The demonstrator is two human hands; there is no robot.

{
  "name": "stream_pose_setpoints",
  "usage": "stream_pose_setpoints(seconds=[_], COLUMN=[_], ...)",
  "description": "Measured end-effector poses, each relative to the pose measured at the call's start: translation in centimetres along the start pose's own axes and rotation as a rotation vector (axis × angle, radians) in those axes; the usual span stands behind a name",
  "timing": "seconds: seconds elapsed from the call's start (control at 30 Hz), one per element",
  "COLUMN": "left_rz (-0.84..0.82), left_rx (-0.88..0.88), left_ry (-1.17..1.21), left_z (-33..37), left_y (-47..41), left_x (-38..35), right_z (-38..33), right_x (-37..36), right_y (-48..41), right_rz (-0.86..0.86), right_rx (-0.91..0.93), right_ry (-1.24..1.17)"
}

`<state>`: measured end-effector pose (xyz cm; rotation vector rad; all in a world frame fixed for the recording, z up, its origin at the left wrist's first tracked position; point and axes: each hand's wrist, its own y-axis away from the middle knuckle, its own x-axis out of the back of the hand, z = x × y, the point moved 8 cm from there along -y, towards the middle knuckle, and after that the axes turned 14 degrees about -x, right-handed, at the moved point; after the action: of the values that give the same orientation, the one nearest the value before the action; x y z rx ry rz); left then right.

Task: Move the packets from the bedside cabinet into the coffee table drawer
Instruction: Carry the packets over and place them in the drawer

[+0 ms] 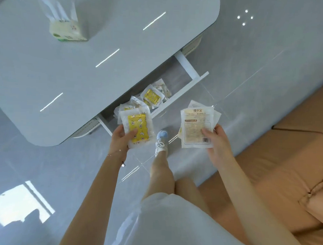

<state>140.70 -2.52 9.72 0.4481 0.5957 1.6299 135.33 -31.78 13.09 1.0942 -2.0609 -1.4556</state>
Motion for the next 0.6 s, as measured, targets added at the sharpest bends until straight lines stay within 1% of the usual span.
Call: stream_pose_setpoints(seconds=[0.07, 0.23, 0.4, 0.47, 0.53, 0.6], left_rz=[0.012, 0.146, 0.408, 0.472, 0.496, 0.484], left_rx=[0.011, 0.108, 0.25, 0.286, 0.307, 0.318], left_ry=[0.006, 0.063, 0.135, 0.148, 0.105, -0.002], left_z=[0.5, -1.1, -6.1, -8.5, -10.7, -12.8], left_y=[-1.9, -6.5, -11.6, -14.3, -17.3, -20.2], left_x=[-1.5, -2.8, -1.6, -1.1, -0.5, -0.1], right_z=[-2.9, -7.8, -10.7, -11.3, -11.2, -10.6], right_x=[-1.2, -4.3, -7.1, -8.0, -9.5, -11.0], right_y=[-2.2, -9.3, -17.8, -22.2, -26.9, -31.0], right_rz=[-0.021, -0.046, 0.035, 0.075, 0.081, 0.06], right_rx=[-0.005, -0.043, -0.052, -0.056, -0.079, -0.094], right_ry=[0.059, 0.201, 0.393, 0.437, 0.516, 0.616])
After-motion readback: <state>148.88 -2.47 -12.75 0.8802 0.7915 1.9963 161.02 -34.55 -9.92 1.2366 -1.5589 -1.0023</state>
